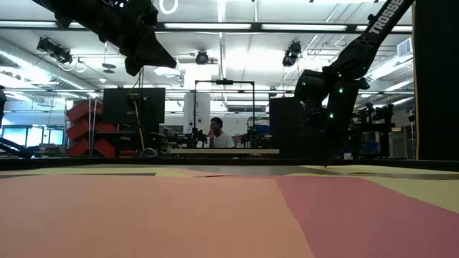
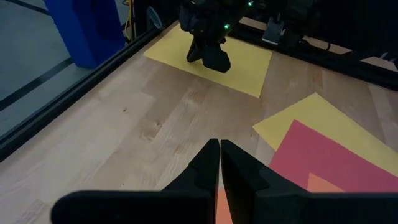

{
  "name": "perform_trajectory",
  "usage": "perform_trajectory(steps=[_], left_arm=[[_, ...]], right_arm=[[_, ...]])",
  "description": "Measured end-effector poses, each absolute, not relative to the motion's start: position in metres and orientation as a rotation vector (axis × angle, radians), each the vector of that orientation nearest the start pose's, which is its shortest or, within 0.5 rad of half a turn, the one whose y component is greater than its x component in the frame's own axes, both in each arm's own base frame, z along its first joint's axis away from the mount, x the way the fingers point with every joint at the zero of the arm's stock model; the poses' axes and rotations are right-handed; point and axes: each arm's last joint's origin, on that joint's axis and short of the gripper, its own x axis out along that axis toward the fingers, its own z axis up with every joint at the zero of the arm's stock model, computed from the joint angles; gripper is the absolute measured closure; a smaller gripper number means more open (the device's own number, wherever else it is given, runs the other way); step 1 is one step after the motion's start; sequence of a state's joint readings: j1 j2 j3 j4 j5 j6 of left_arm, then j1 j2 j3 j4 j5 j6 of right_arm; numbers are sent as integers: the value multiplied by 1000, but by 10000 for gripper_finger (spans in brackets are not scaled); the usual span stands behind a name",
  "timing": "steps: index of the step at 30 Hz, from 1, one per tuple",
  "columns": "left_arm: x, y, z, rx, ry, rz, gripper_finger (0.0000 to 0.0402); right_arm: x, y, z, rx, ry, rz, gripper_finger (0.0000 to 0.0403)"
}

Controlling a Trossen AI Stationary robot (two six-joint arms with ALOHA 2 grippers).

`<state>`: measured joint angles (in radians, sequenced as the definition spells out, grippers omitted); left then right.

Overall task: Organize paper
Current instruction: Move the yellow colored paper to the top right of the table, then stack the yellow colored paper on top of the yellow colored paper

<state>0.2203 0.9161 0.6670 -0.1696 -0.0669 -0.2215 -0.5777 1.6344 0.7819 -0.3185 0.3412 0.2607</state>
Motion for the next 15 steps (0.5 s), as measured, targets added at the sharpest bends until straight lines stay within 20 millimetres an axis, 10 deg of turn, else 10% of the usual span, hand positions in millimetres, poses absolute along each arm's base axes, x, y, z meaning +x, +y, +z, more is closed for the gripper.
perform_trajectory(steps=[15], left_arm=[[194, 46, 271, -249, 387, 329, 402]], right_arm=[[229, -149, 172, 285, 945, -978, 403]])
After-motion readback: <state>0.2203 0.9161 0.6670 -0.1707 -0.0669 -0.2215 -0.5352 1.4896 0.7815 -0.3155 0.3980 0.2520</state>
